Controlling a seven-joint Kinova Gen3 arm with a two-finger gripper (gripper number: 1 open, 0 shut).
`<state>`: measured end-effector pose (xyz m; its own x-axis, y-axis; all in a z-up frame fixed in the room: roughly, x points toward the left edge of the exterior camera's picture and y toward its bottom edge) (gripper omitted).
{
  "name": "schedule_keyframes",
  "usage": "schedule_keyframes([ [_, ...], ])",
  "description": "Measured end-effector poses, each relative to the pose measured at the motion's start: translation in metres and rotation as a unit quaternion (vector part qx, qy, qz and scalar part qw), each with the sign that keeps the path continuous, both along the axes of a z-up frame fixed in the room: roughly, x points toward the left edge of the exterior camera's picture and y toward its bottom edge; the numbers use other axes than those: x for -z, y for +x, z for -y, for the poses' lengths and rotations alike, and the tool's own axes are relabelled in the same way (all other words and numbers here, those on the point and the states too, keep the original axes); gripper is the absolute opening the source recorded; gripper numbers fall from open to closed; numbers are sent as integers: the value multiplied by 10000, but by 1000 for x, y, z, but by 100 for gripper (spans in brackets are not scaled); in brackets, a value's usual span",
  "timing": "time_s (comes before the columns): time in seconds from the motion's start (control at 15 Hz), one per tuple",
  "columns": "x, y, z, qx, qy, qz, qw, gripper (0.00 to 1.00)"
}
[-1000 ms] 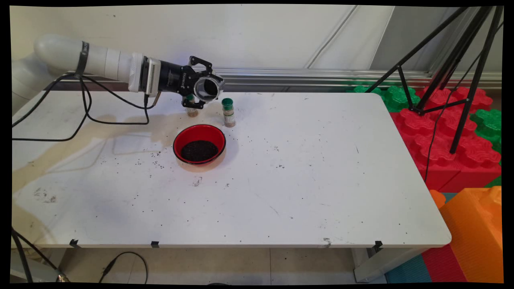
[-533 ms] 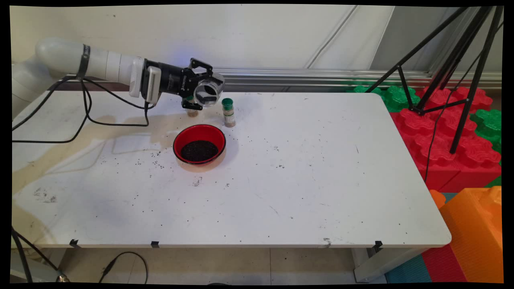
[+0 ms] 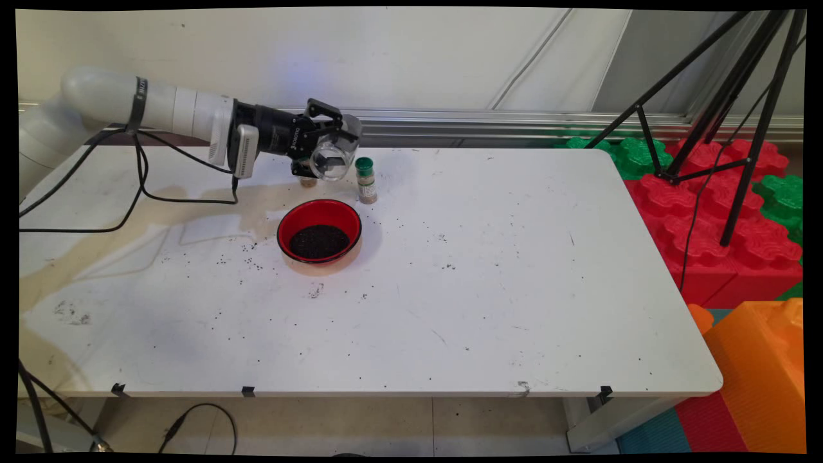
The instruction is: Pour the black seasoning powder in the red bowl
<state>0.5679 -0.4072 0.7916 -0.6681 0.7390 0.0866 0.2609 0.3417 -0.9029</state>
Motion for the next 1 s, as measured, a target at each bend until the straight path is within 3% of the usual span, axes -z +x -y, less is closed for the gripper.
schedule_keyframes([
  [0.53,3,-2,-2,342,-544,443,9969,0],
  [1.0,4,-3,-4,669,-1066,854,9884,0],
])
